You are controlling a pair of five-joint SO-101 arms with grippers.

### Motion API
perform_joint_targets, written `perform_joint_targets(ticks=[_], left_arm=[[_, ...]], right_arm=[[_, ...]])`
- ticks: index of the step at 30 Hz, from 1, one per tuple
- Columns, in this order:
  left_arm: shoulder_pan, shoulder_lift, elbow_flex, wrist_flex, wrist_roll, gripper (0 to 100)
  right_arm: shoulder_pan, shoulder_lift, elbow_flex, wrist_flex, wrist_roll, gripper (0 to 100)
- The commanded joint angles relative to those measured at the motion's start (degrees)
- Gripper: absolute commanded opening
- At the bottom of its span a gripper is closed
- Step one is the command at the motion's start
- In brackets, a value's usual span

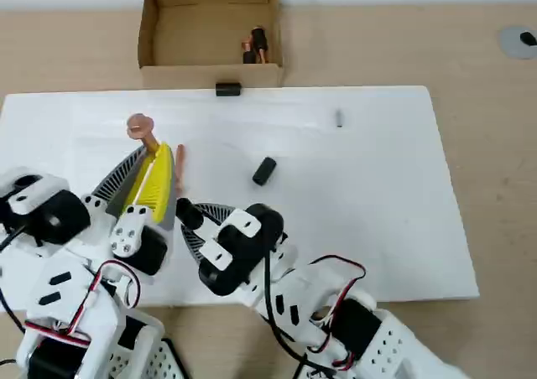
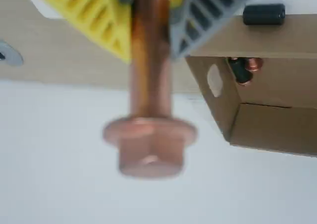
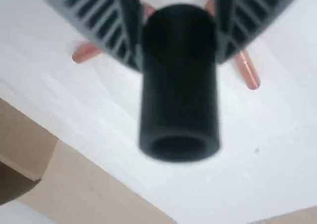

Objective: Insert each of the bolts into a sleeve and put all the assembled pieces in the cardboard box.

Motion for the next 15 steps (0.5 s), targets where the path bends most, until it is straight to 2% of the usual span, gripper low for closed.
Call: perform_joint_targets(ticks=[1,15], left_arm=[[0.6,-0.3,-2.5,1.8,-1.4,1],[1.1,-0.7,-11.6,14.2,-1.3,1]], right_arm=[[-0.7,-1.5,0.0,-1.6,0.4,1.0],[-0.7,-1.5,0.0,-1.6,0.4,1.0]])
